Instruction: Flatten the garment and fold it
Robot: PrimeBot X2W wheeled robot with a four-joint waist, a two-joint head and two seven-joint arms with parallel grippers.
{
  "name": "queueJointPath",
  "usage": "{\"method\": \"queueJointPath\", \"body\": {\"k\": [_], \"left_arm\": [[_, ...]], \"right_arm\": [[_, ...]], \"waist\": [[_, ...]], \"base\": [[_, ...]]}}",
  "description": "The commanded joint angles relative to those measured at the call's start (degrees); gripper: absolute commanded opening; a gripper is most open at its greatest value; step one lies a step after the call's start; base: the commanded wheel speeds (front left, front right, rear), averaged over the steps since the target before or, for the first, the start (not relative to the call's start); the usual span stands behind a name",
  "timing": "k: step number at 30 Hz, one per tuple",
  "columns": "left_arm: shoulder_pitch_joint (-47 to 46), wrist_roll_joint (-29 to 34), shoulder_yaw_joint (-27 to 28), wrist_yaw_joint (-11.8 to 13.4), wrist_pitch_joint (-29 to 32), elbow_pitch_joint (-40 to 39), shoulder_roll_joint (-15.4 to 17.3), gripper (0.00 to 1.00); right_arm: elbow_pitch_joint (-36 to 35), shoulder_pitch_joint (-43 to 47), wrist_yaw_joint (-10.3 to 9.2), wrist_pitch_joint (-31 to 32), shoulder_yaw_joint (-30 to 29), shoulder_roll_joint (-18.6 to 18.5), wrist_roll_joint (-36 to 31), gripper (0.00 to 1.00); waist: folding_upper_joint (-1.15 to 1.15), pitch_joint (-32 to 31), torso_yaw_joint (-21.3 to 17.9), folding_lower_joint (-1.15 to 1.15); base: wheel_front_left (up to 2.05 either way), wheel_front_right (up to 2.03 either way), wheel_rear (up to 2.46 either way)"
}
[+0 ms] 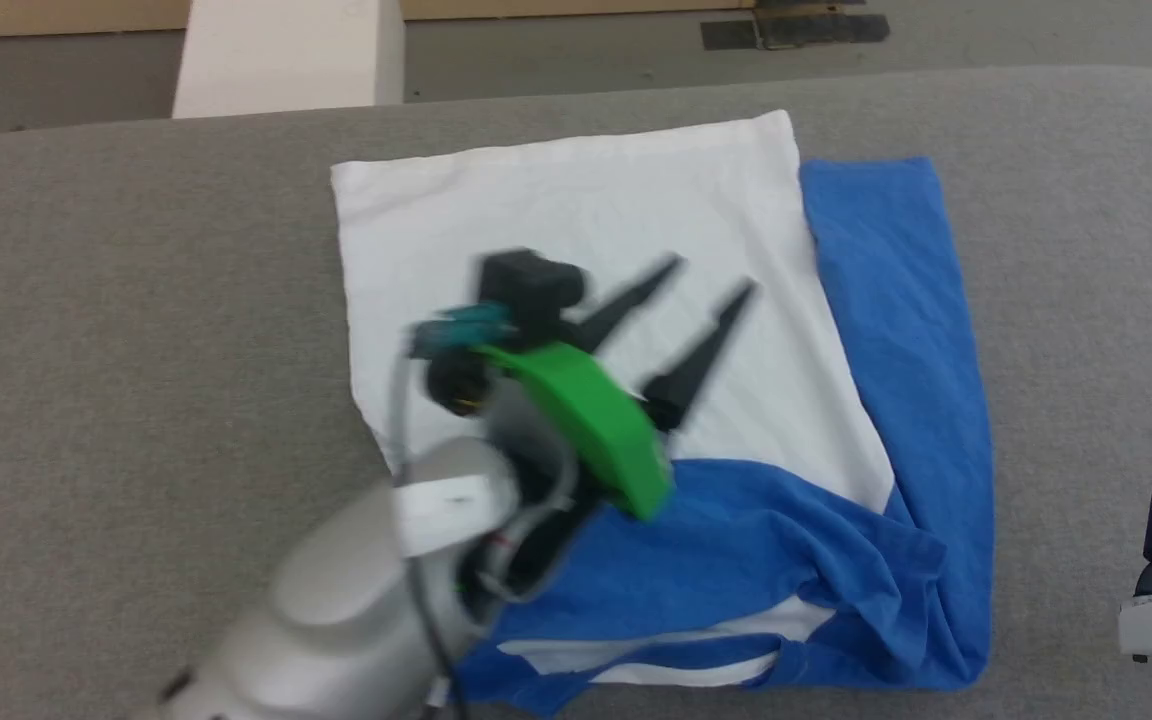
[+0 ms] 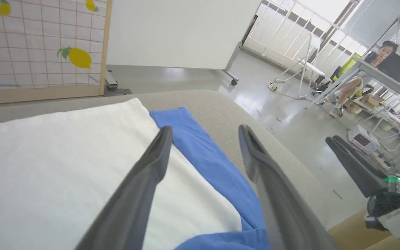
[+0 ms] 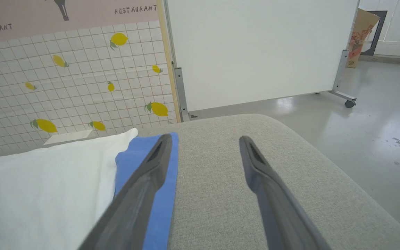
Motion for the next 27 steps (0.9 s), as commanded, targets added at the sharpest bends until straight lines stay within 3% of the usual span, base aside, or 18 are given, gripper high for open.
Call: {"method": "queueJointPath", "body": {"k": [1, 6, 9, 13, 17, 20, 27], "left_arm": [[0.8, 1.5, 1.5, 1.7, -1.5, -2.0, 2.8, 1.00], [8.0, 6.2, 9.9, 10.6, -10.1, -11.8, 13.7, 1.00], [15.0, 8.7, 16.5, 15.8, -13.1, -17.2, 17.3, 1.00], [26.1, 15.9, 26.2, 20.5, -13.5, -23.6, 18.0, 1.00], [37.4, 25.0, 32.7, 22.6, -13.6, -26.4, 15.8, 1.00], [43.0, 27.7, 37.3, 22.1, -13.6, -28.6, 10.6, 1.00], [47.3, 31.3, 43.3, 13.2, -13.6, -27.7, 3.3, 1.00]], "right_arm": [[-0.5, 0.5, -0.09, 0.3, 0.0, 0.1, -0.2, 1.00], [-1.1, 1.0, -0.09, 0.8, 0.1, 0.1, -0.1, 1.00], [-1.2, 1.4, -0.09, 0.9, 0.2, 0.1, 0.1, 1.00], [-1.2, 1.9, -0.09, 0.7, 0.5, 0.1, 0.4, 1.00], [-0.7, 2.5, -0.09, 0.4, 1.0, 0.1, 0.8, 1.00], [-0.2, 3.0, -0.09, 0.1, 0.7, 0.1, 1.1, 1.00], [-1.0, 1.9, -0.09, 1.4, -0.2, 0.1, 1.3, 1.00]], "waist": [[0.00, -1.1, 1.7, 0.00], [0.00, -1.3, 2.7, 0.00], [0.00, -1.1, 3.1, 0.00], [0.00, -0.9, 3.3, 0.00], [0.00, -0.8, 3.4, 0.00], [0.00, -0.9, 3.9, 0.00], [0.00, 0.5, 5.5, 0.00]], "base": [[0.00, 0.00, 0.00], [0.00, 0.00, 0.00], [0.00, 0.00, 0.00], [0.00, 0.00, 0.00], [0.00, 0.00, 0.00], [0.00, 0.00, 0.00], [0.00, 0.00, 0.00]]}}
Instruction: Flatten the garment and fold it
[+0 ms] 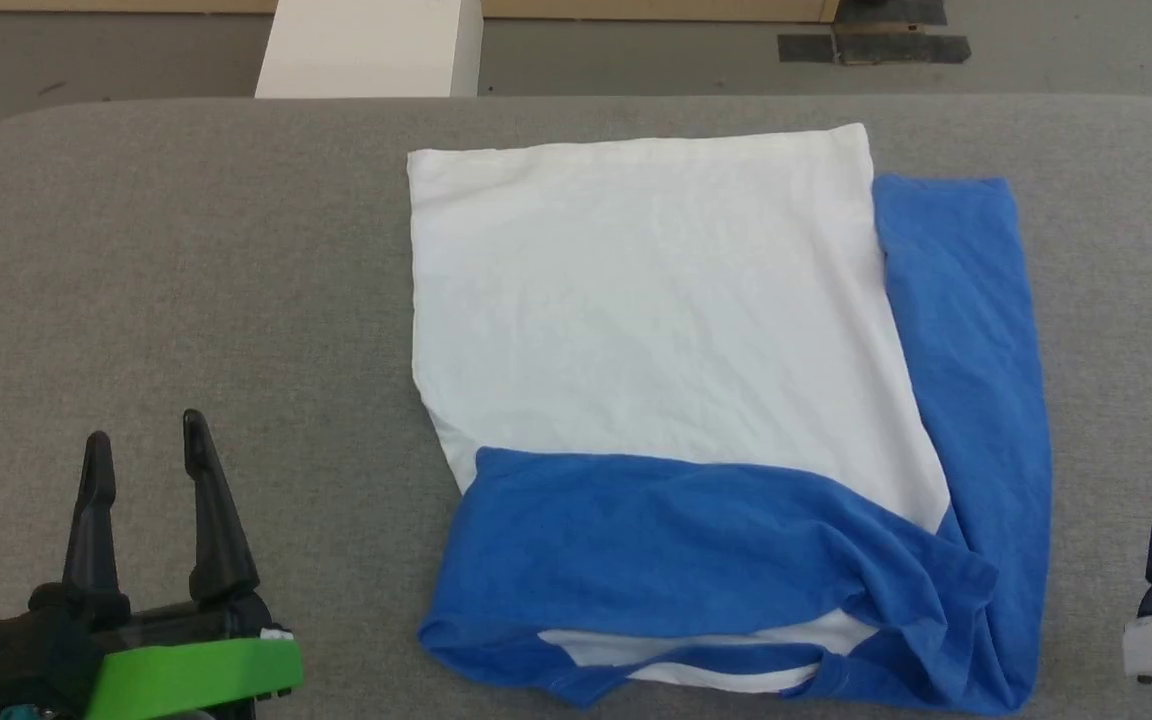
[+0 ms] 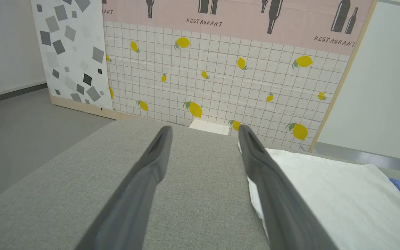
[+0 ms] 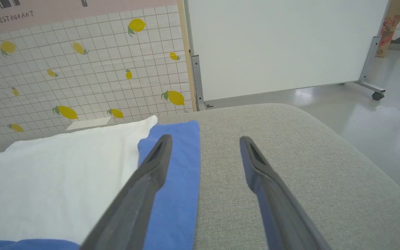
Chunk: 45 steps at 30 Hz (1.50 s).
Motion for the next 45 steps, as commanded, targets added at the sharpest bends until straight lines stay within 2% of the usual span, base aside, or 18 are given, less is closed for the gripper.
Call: {"method": "queueJointPath", "body": {"k": [1, 3, 6, 7, 12, 18, 23, 25, 29, 35, 45], "left_arm": [[-0.3, 0.8, 0.9, -1.2, -0.2, 0.3, -1.1, 1.00], [-1.0, 1.4, 2.1, -3.2, -0.2, 0.6, -2.7, 1.00], [-2.1, 1.9, 3.9, -6.0, -0.2, 0.9, -4.9, 1.00], [-2.6, 2.3, 4.7, -7.3, -0.2, 1.1, -5.7, 1.00], [-4.6, 4.1, 7.5, -11.1, -0.2, 0.9, -7.5, 1.00], [-8.6, 6.9, 8.4, -14.8, -0.2, 0.8, -8.1, 1.00], [-11.7, 8.4, 8.3, -17.4, -0.2, 1.3, -9.0, 1.00], [-12.6, 8.8, 8.1, -18.2, -0.2, 1.5, -9.5, 1.00], [-13.6, 9.5, 7.8, -19.6, -0.2, 2.4, -10.5, 1.00], [-14.3, 10.4, 8.0, -21.0, -0.2, 3.3, -11.5, 1.00], [-15.6, 11.4, 8.4, -23.0, -0.2, 4.2, -12.6, 1.00]], "right_arm": [[-0.7, -1.6, -0.09, 0.9, 0.1, 0.0, 1.1, 1.00], [-1.6, -4.3, -0.09, 3.3, 0.6, 0.0, 2.7, 1.00], [-4.4, -9.7, -0.09, 8.7, 1.7, 0.0, 1.4, 1.00], [-5.3, -12.8, -0.09, 12.2, 2.1, -0.1, 1.1, 1.00], [-6.3, -26.3, -0.09, 26.9, 5.3, -5.5, 3.8, 1.00], [-3.2, -41.8, -0.09, 42.1, 5.5, -9.4, 3.1, 1.00], [2.4, -49.5, -0.09, 55.7, 3.4, -9.5, -0.4, 1.00], [3.7, -51.5, -0.09, 59.4, 2.4, -9.6, -2.2, 1.00], [5.8, -53.5, -0.09, 62.2, 0.9, -10.2, -5.9, 1.00], [8.5, -53.9, -0.09, 62.1, -2.2, -10.3, -9.7, 1.00], [10.2, -53.5, -0.09, 61.9, -7.0, -9.2, -11.9, 0.99]], "waist": [[0.00, 1.1, 0.5, 0.00], [0.00, 2.3, 0.5, 0.00], [0.00, 4.7, 0.4, 0.00], [0.00, 5.7, 0.3, 0.00], [0.00, 10.9, -0.2, 0.00], [0.00, 17.9, 0.9, 0.00], [0.00, 22.2, 2.6, 0.00], [0.00, 23.5, 3.5, 0.00], [0.00, 25.3, 5.1, 0.00], [0.00, 27.9, 6.7, 0.00], [0.00, 30.2, 7.8, 0.00]], "base": [[0.00, 0.00, 0.00], [0.00, 0.00, 0.00], [0.00, 0.00, 0.00], [0.00, 0.00, 0.00], [0.00, 0.00, 0.00], [0.00, 0.00, 0.00], [0.00, 0.00, 0.00], [0.00, 0.00, 0.00], [0.00, 0.00, 0.00], [0.00, 0.00, 0.00], [0.00, 0.00, 0.00]]}}
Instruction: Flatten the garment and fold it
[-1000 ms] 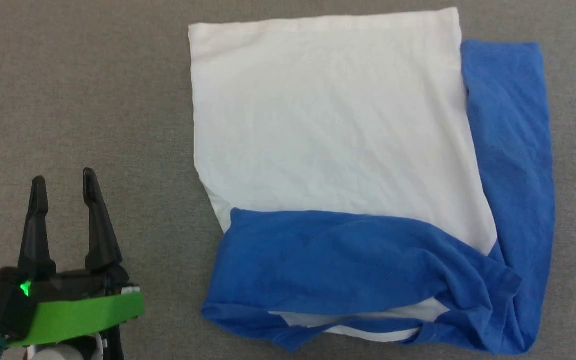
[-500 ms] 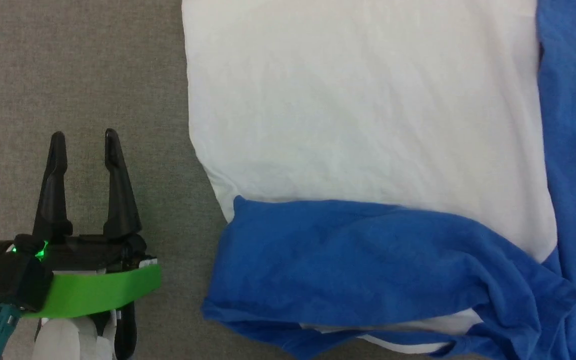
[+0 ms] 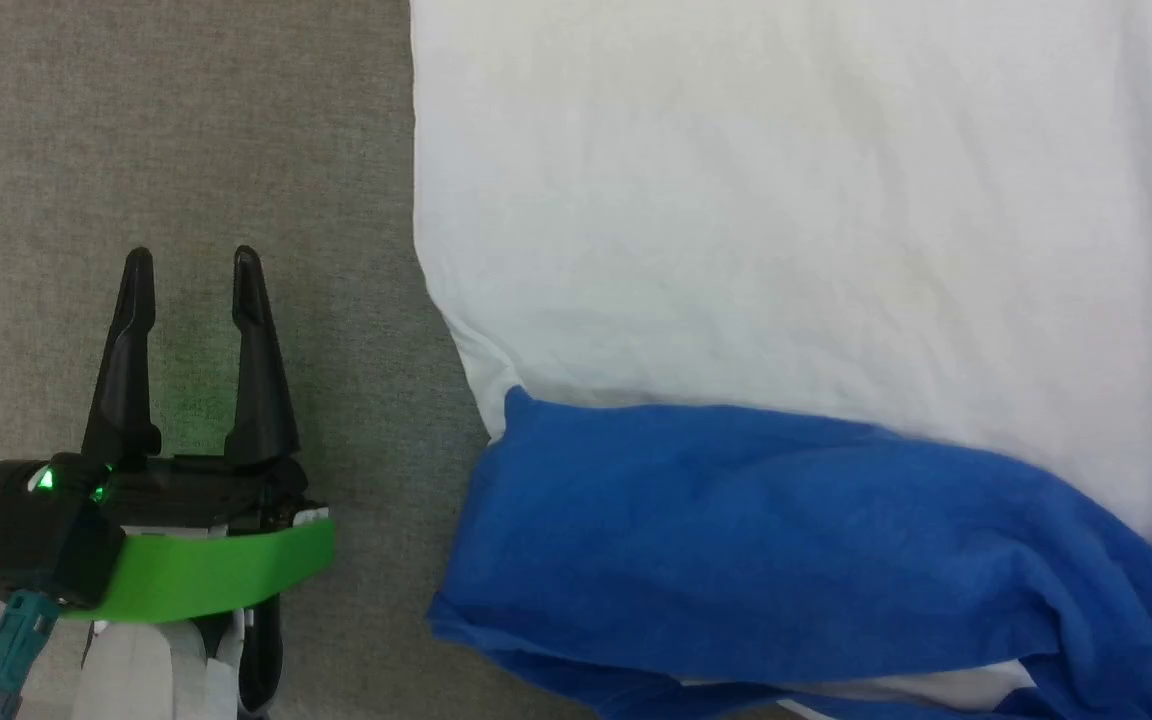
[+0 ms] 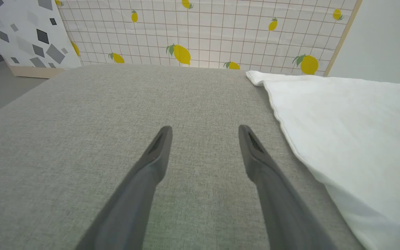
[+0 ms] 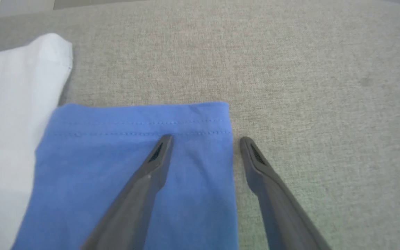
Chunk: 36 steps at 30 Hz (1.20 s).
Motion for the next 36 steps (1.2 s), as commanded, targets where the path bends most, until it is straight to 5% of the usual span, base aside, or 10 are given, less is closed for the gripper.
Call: {"method": "queueJointPath", "body": {"k": [1, 2, 3, 18, 36], "left_arm": [[-1.2, 0.4, 0.2, -0.4, -0.2, 0.3, -0.4, 1.00], [-1.3, 0.5, 0.3, -0.5, -0.2, 0.4, -0.5, 1.00], [-1.3, 0.6, 0.4, -0.6, -0.2, 0.5, -0.5, 1.00], [1.9, 2.4, 2.5, -1.7, -0.2, 2.8, -0.6, 1.00], [11.6, 1.3, 3.7, -0.4, 0.7, 2.2, -0.8, 1.00]], "right_arm": [[1.3, 0.5, -0.09, 0.0, -0.4, 0.8, -0.6, 0.46], [1.4, 0.4, -0.09, -0.3, -0.5, 1.0, -0.6, 0.16], [1.6, 0.2, -0.09, -0.7, -0.8, 1.3, -0.8, 0.00], [5.3, 0.8, -0.09, -12.4, -3.2, 0.7, 1.3, 0.00], [-6.7, 23.2, -0.09, -14.7, -23.7, 1.7, 11.6, 0.00]], "waist": [[0.00, 0.5, 0.4, -0.01], [0.00, 0.5, 0.3, -0.01], [0.00, 0.5, 0.2, -0.01], [0.00, -11.7, -4.4, -0.01], [0.00, -27.2, -8.5, -0.01]], "base": [[0.00, 0.00, 0.00], [0.00, 0.00, 0.00], [0.00, 0.00, 0.00], [0.00, 0.00, 0.00], [0.00, 0.00, 0.00]]}}
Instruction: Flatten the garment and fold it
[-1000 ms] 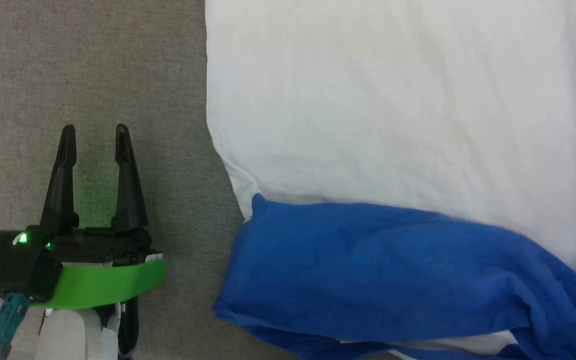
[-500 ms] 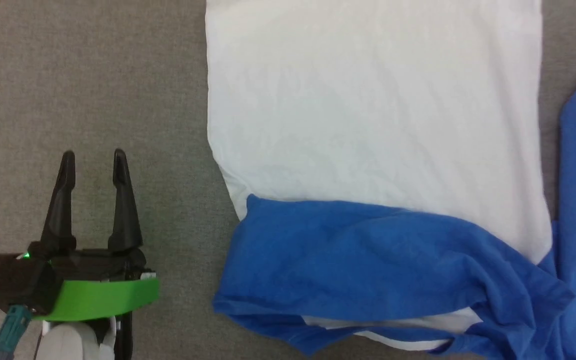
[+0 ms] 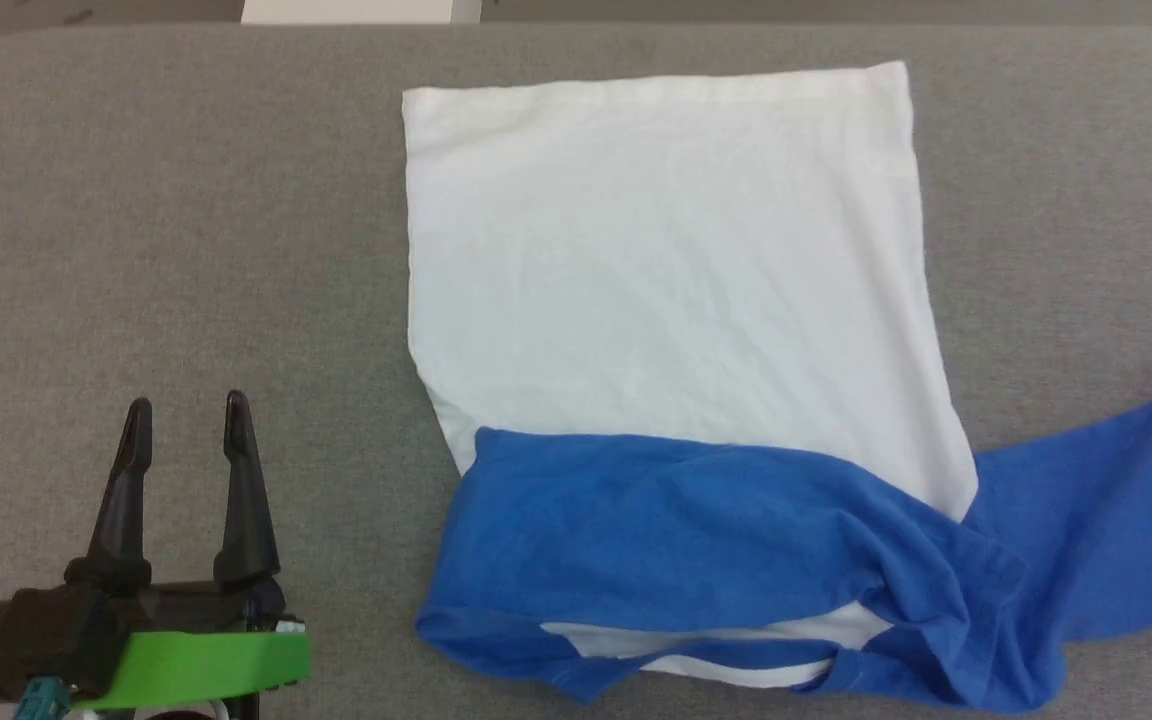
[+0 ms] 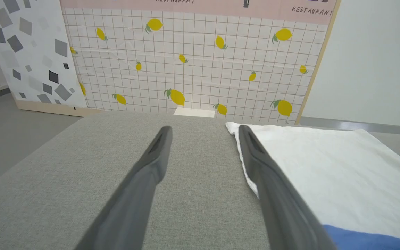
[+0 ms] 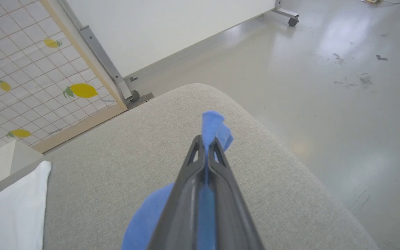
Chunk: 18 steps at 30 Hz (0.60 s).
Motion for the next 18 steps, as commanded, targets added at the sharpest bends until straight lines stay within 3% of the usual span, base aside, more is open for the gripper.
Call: {"method": "queueJointPath", "body": {"k": [1, 8, 18], "left_arm": [[1.0, -0.2, 0.1, 0.5, 0.2, -0.3, -0.4, 1.00], [2.9, -0.5, 0.2, 1.0, 1.1, -1.3, -0.4, 1.00], [3.6, -0.5, -1.2, 1.5, 2.1, -2.2, -0.5, 1.00]], "right_arm": [[-0.3, 1.7, -0.09, -0.8, -1.1, 0.2, 0.5, 0.00], [-0.8, 5.0, -0.09, -2.6, -2.1, -0.6, 3.1, 0.00], [-9.7, 4.5, -0.09, 0.9, 13.4, 0.8, 11.0, 0.00]], "waist": [[0.00, -3.6, -2.0, 0.00], [0.00, -5.7, -2.7, 0.00], [0.00, -7.2, -1.8, 0.00]], "base": [[0.00, 0.00, 0.00], [0.00, 0.00, 0.00], [0.00, 0.00, 0.00]]}}
